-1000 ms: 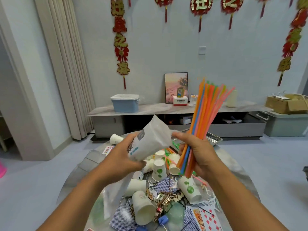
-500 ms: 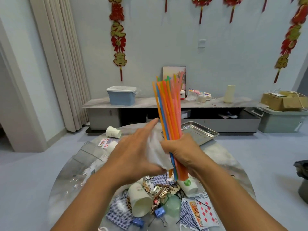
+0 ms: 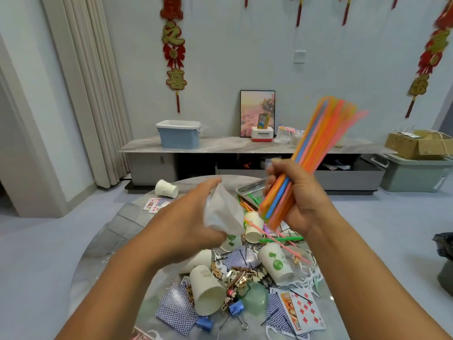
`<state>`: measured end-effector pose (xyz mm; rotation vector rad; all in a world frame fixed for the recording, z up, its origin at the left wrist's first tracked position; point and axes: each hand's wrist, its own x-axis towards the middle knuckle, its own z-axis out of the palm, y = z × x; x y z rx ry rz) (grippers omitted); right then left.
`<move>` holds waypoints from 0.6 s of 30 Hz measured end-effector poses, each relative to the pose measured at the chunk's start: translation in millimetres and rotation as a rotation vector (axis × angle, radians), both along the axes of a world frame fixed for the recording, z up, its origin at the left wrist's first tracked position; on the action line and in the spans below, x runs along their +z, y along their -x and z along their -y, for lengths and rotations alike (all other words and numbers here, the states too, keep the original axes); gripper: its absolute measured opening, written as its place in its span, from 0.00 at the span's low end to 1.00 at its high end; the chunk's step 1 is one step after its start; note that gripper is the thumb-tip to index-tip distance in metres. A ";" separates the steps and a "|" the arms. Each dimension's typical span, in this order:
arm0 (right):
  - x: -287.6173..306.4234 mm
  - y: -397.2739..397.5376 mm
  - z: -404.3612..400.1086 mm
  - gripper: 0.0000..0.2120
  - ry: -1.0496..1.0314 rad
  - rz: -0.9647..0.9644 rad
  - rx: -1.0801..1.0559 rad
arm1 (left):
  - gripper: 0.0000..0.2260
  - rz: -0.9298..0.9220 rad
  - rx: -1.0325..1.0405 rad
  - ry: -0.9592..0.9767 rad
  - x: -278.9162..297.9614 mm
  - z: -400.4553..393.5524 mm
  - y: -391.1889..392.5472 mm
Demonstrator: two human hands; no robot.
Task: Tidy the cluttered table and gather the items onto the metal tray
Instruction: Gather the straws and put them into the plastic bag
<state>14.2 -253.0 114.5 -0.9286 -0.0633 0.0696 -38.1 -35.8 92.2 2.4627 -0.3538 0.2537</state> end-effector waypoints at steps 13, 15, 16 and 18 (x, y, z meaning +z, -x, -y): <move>-7.5 0.0 -44.1 0.04 -0.102 0.035 -0.011 | 0.40 -0.095 -0.227 0.247 1.0 8.9 -3.3; -12.7 0.0 -46.0 0.04 -0.025 0.055 -0.012 | 0.37 -0.099 -0.224 0.313 0.3 7.3 -4.5; -15.1 1.0 -47.6 0.06 0.018 0.067 -0.016 | 0.36 -0.100 -0.219 0.347 0.3 6.6 -4.8; -16.9 6.3 -53.1 0.13 0.105 0.092 -0.002 | 0.34 -0.095 -0.217 0.402 -0.2 5.9 -6.0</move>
